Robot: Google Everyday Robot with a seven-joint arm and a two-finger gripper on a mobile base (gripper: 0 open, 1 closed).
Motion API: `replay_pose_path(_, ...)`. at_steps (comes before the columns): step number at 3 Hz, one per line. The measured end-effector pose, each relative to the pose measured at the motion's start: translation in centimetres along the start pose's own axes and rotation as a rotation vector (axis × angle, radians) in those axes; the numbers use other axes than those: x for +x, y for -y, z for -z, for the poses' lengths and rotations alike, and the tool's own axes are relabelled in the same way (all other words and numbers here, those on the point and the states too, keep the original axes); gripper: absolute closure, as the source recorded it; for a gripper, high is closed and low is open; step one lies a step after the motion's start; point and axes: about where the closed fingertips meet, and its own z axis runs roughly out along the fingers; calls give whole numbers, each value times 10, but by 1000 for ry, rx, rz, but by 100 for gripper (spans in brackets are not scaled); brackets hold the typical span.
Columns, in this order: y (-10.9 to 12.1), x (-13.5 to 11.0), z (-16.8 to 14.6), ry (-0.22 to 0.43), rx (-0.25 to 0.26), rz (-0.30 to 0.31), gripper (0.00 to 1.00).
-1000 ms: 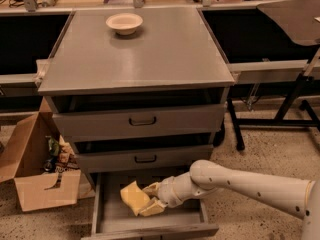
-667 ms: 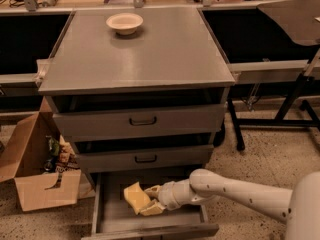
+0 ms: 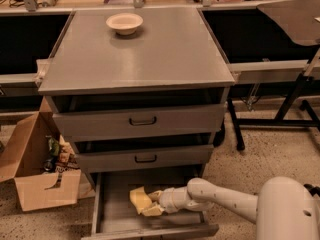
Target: Place sponge into bottom drawer
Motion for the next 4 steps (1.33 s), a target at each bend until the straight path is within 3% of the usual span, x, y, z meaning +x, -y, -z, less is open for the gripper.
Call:
replay_pose_path(1, 26, 25, -18, -24, -3, -57, 100)
replay_pose_path(2, 52, 39, -34, -55, -3, -90, 81)
replay_pose_path(4, 89, 45, -56, -103, -14, -108, 34)
